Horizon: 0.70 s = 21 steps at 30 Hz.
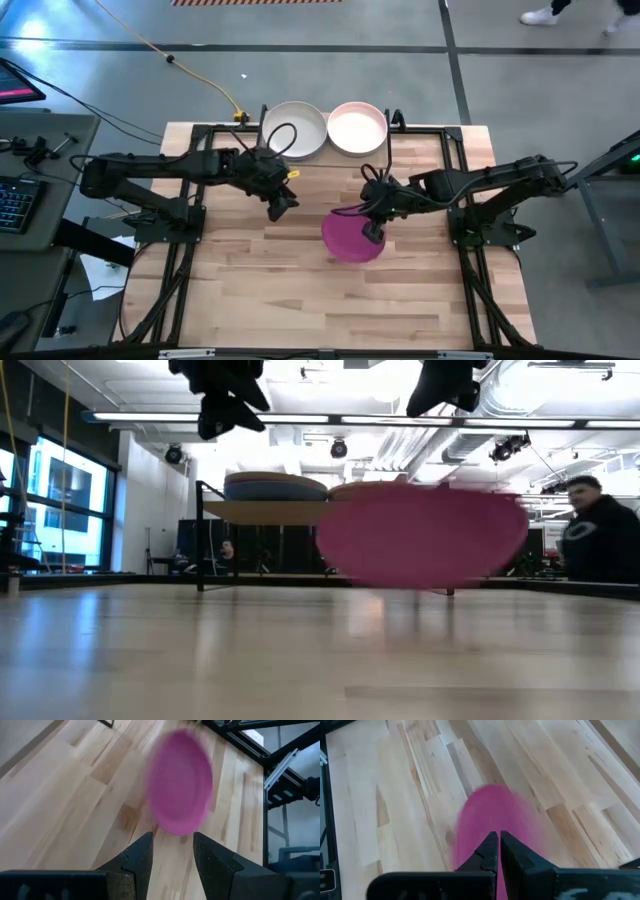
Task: Place and stack plates onto a shelf
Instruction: Stack the pink plate into the light gray plate on the shelf
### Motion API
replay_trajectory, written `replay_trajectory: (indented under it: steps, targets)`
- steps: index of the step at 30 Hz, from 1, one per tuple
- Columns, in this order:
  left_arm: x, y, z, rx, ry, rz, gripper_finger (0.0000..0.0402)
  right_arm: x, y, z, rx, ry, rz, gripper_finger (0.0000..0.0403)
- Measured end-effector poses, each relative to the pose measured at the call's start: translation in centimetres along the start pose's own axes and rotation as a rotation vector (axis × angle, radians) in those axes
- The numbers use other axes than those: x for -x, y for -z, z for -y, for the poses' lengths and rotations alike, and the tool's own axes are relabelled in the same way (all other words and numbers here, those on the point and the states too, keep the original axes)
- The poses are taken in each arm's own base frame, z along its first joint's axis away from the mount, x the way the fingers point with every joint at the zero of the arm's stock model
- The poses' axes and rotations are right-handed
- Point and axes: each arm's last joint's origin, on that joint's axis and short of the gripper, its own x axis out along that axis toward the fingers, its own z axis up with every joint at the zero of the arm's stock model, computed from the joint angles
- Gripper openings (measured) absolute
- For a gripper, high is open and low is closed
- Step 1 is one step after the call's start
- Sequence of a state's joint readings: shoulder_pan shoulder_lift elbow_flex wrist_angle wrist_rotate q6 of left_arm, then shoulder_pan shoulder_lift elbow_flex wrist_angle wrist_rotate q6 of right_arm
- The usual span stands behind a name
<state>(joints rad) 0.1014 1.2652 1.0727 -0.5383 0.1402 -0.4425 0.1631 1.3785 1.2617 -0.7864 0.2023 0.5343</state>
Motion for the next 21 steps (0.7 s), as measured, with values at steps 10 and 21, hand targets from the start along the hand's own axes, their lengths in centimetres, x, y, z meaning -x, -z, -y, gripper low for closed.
replay_trajectory:
  steps: [10,21]
  targets:
    - [-1.7,1.0,-0.2,0.033,0.057,0.054,0.0129,0.0,0.3,0.1,-0.024,-0.005,-0.036,0.0]
    - [-1.7,1.0,-0.2,0.034,0.058,0.051,0.0129,0.2,1.3,-0.8,0.09,-0.095,-0.129,0.0005]
